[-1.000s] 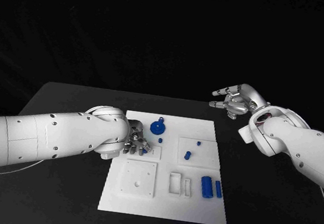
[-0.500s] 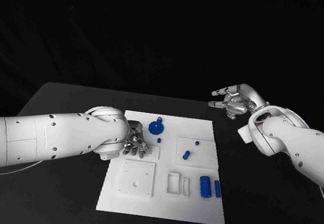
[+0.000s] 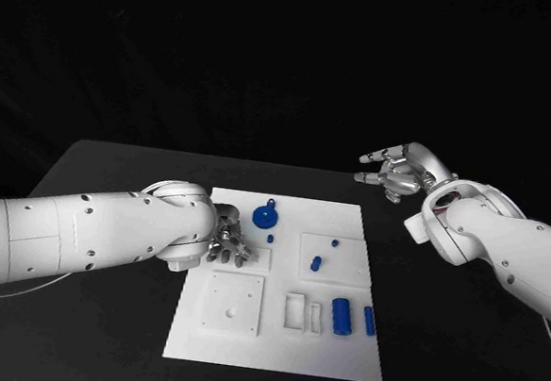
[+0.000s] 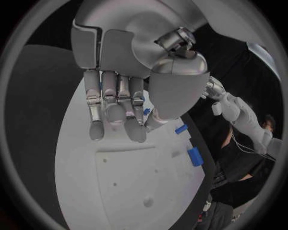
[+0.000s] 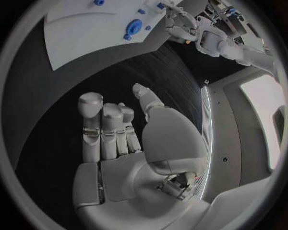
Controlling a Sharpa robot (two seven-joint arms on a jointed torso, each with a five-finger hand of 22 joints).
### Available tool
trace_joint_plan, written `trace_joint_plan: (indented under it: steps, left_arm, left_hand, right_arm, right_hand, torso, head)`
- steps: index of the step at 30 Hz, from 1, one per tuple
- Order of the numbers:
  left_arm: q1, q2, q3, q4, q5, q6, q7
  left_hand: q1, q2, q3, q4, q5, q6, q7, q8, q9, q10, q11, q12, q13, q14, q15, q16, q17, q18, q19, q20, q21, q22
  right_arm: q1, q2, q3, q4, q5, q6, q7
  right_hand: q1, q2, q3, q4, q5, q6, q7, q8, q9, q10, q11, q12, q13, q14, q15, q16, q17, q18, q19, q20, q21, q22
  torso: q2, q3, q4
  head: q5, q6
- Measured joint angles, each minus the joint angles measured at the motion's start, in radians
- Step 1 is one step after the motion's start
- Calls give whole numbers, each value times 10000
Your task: Assemble the parts on the task board
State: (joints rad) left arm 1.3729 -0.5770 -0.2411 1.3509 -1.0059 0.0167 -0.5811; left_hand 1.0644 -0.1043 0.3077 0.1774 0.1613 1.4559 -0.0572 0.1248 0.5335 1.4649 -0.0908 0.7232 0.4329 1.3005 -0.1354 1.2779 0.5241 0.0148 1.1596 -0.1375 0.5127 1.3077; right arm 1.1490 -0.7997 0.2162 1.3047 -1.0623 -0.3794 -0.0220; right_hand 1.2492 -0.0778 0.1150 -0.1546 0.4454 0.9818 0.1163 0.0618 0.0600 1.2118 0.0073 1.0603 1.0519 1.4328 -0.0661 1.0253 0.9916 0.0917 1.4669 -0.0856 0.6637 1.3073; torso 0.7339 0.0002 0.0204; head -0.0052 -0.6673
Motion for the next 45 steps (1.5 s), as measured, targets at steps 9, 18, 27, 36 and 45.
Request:
trace_joint_plan:
  steps: [9,18,27,36,45]
  left_arm:
    - [-1,-151,5,12,22,-51,20]
    - [15,-444,46,218,275,-61,55]
    - [180,-797,481,335,875,-96,102]
    - [687,-982,798,-346,1311,-106,171]
    - [919,-540,822,-1654,1294,-54,213]
  left_hand:
    - [-234,-842,-1624,1093,-735,73,-2,0,-79,0,0,-20,-76,0,0,-9,-24,1,0,0,-27,-1]
    - [-479,-967,-3281,1185,-968,73,-2,-56,-145,0,0,-85,-135,-37,36,-116,-42,1,0,0,-95,-2]
    - [-116,-609,-3059,1123,-828,-446,286,-514,-743,-2,105,-1227,-589,-147,145,-983,-460,1,5,5,-713,-3]
    - [830,335,-3382,-51,2014,-1434,525,-522,-1522,1,215,-2412,-768,-330,321,-1639,-898,0,103,150,-1647,-18]
    - [1247,784,-3849,-360,2233,-1922,720,-522,-2103,7,293,-3196,-947,-449,371,-2066,-1175,0,252,321,-2403,-144]
  right_arm:
    - [-31,-3,0,-10,0,0,0]
    - [-62,-20,0,-28,2,-1,0]
    - [-72,-34,0,-66,18,-3,3]
    - [-74,-41,0,-95,36,-4,4]
    - [-75,-66,0,-86,48,-6,4]
  right_hand:
    - [0,0,0,0,0,-1,-1,0,0,0,0,0,0,0,0,0,0,0,0,0,0,1]
    - [0,0,0,0,0,-2,-2,0,0,0,1,0,1,0,0,0,0,0,0,0,0,8]
    - [0,0,0,0,0,-40,34,0,0,0,0,0,-11,0,0,0,-1,0,0,0,-41,7]
    - [0,0,0,0,0,-40,33,0,0,1,1,0,-11,0,0,-26,-1,0,0,0,-41,6]
    - [0,0,0,0,0,-41,32,0,0,1,1,0,-11,0,0,-39,-1,-1,0,0,-41,5]
  torso:
    - [0,-2,-1]
    - [0,-1,-1]
    - [3,-1,9]
    - [18,3,12]
    - [46,3,-6]
  head:
    - [-14,22]
    - [-14,43]
    - [51,105]
    - [149,234]
    - [225,308]
